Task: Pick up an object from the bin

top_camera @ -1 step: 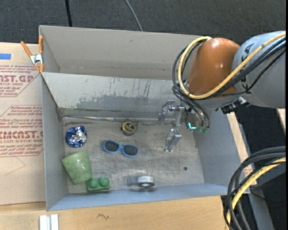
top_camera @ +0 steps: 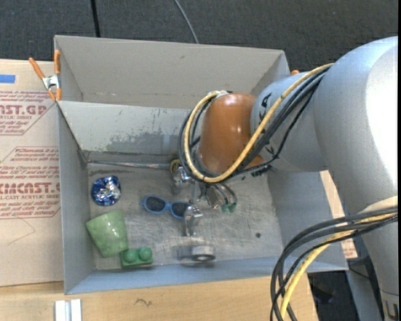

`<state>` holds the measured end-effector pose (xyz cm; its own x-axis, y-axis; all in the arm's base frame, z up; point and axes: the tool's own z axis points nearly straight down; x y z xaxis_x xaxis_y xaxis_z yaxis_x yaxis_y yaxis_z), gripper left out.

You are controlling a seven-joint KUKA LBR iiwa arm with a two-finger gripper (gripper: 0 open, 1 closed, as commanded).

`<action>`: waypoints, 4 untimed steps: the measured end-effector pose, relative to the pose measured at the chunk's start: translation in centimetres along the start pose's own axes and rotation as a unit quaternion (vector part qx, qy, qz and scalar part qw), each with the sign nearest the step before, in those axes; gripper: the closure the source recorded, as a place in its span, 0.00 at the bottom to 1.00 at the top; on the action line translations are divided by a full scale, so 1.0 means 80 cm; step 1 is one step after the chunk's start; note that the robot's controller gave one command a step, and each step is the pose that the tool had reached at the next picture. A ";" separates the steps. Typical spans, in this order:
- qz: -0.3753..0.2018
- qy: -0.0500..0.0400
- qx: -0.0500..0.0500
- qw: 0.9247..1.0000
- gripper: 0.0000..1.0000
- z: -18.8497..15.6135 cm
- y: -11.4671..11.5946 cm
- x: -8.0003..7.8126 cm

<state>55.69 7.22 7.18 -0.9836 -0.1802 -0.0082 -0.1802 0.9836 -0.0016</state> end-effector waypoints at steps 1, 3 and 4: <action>0.029 0.002 -0.002 1.000 0.00 -0.037 0.028 0.007; 0.104 0.000 -0.001 0.995 0.00 0.000 0.023 0.013; 0.104 0.003 -0.001 0.995 0.00 -0.002 0.024 0.011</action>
Offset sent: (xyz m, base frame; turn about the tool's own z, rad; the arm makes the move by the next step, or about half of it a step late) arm -0.0100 0.0192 0.0282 0.0589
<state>54.47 8.94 7.31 -0.9996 0.0268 -0.0030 0.0268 0.9996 0.0018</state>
